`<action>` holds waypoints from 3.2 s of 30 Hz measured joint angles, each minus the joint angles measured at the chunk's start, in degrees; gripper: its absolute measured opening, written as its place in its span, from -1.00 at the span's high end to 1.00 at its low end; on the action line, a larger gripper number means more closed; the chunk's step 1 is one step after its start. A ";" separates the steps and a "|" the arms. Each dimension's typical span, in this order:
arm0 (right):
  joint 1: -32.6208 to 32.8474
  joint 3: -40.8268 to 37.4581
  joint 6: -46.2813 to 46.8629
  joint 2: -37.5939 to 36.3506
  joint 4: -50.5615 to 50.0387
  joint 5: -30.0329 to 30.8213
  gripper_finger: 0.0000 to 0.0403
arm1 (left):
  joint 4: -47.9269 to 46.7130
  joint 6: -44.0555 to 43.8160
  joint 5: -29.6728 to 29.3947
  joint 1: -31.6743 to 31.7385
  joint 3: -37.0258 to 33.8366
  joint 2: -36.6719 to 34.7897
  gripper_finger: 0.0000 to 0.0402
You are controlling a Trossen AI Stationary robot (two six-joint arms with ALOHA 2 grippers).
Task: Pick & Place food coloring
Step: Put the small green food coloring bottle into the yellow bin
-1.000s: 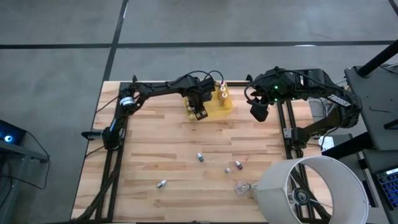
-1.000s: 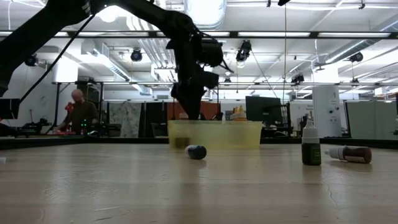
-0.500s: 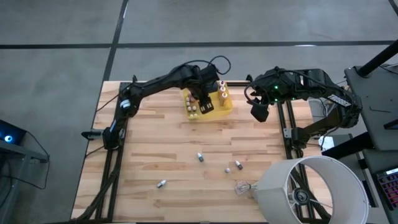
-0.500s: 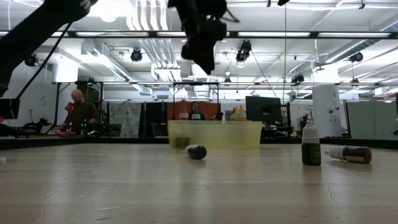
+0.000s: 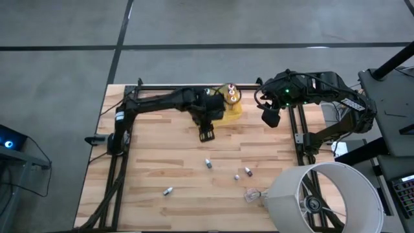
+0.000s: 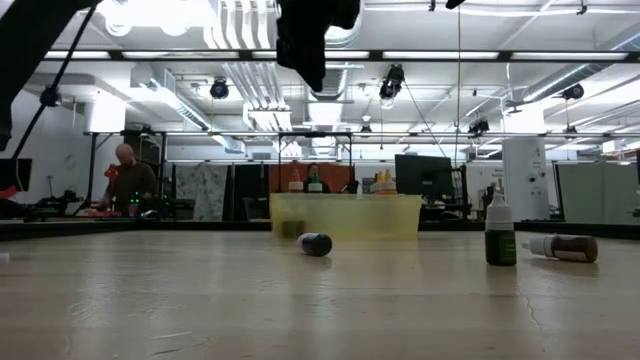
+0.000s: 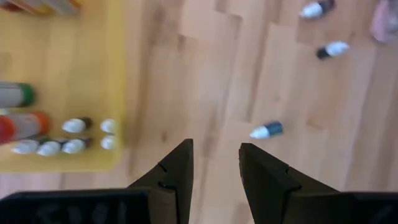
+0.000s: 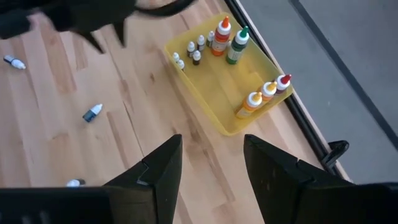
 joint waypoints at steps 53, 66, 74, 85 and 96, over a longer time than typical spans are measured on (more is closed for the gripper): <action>5.86 -0.02 -1.28 7.53 7.45 -12.44 0.18 | 22.92 -1.70 -7.08 -8.81 -24.25 -24.13 0.55; 10.95 -0.02 -3.56 17.56 8.11 -13.06 0.18 | 34.23 -2.94 -10.10 -6.33 -43.56 -38.51 0.55; 12.97 -0.08 -5.20 23.28 8.34 -17.05 0.18 | 35.75 -2.99 -10.12 -6.09 -47.06 -40.84 0.55; 17.70 -3.52 -0.11 25.78 10.65 -16.98 0.18 | 36.15 -2.13 -10.12 -4.86 -47.54 -41.60 0.55; 22.39 -15.61 5.49 25.07 19.61 -19.74 0.18 | 38.32 1.34 -9.83 -3.62 -47.56 -46.23 0.55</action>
